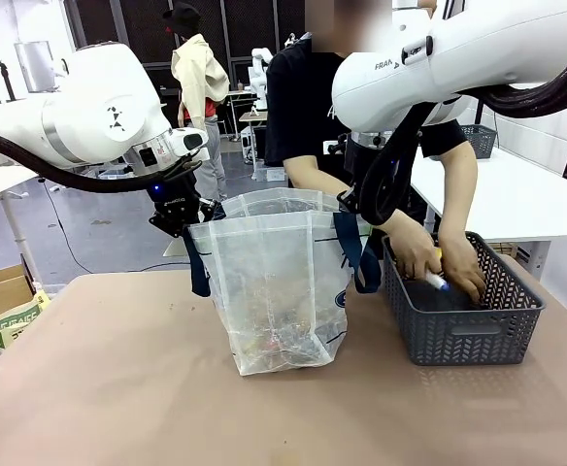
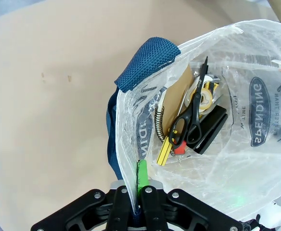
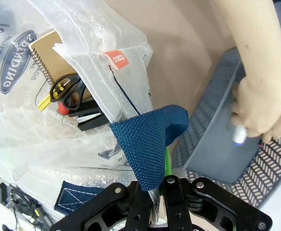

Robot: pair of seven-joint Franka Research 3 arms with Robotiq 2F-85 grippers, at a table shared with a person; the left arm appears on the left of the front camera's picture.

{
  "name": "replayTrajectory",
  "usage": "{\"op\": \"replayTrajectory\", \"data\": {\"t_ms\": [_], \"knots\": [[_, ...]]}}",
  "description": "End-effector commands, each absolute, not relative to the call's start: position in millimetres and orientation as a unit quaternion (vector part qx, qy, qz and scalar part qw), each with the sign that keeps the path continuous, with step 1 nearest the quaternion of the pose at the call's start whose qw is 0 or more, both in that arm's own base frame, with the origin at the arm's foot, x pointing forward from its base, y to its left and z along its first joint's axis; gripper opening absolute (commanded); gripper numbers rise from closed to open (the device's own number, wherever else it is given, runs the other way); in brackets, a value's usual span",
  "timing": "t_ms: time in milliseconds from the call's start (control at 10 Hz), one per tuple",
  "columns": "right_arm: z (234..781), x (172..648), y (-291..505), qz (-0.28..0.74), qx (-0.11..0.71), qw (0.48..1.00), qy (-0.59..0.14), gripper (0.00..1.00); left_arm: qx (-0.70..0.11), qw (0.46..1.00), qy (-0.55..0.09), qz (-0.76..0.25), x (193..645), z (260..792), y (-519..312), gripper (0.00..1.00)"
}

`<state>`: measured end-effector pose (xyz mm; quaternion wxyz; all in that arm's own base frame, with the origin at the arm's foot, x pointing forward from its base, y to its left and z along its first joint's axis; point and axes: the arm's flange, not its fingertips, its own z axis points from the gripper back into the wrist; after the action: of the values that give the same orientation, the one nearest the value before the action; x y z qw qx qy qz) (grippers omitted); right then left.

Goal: Transfer purchased items from the store into the shopping bag.
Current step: Move the Reusable shopping bag to the right side of the table.

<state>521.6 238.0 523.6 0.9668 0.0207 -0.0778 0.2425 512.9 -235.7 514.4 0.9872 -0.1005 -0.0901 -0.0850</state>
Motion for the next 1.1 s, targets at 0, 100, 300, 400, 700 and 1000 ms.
{"op": "replayTrajectory", "data": {"t_ms": [0, 100, 300, 400, 700, 1000], "knots": [[524.6, 522.1, 237.0, 0.242, 0.020, 0.967, -0.078, 0.00, -0.100, 0.987, -0.090, -0.084, 513.6, 513.9, -234.2, 0.00], [524.6, 522.1, 237.0, 0.242, 0.020, 0.967, -0.078, 0.00, -0.100, 0.987, -0.090, -0.084, 513.6, 513.9, -234.2, 0.00], [524.6, 522.1, 237.0, 0.242, 0.020, 0.967, -0.078, 0.00, -0.100, 0.987, -0.090, -0.084, 513.6, 513.9, -234.2, 0.00], [524.6, 522.1, 237.0, 0.242, 0.020, 0.967, -0.078, 0.00, -0.100, 0.987, -0.090, -0.084, 513.6, 513.9, -234.2, 0.00], [524.6, 522.1, 237.0, 0.242, 0.020, 0.967, -0.078, 0.00, -0.100, 0.987, -0.090, -0.084, 513.6, 513.9, -234.2, 0.00], [524.6, 522.1, 237.0, 0.242, 0.020, 0.967, -0.078, 0.00, -0.100, 0.987, -0.090, -0.084, 513.6, 513.9, -234.2, 0.00]]}}
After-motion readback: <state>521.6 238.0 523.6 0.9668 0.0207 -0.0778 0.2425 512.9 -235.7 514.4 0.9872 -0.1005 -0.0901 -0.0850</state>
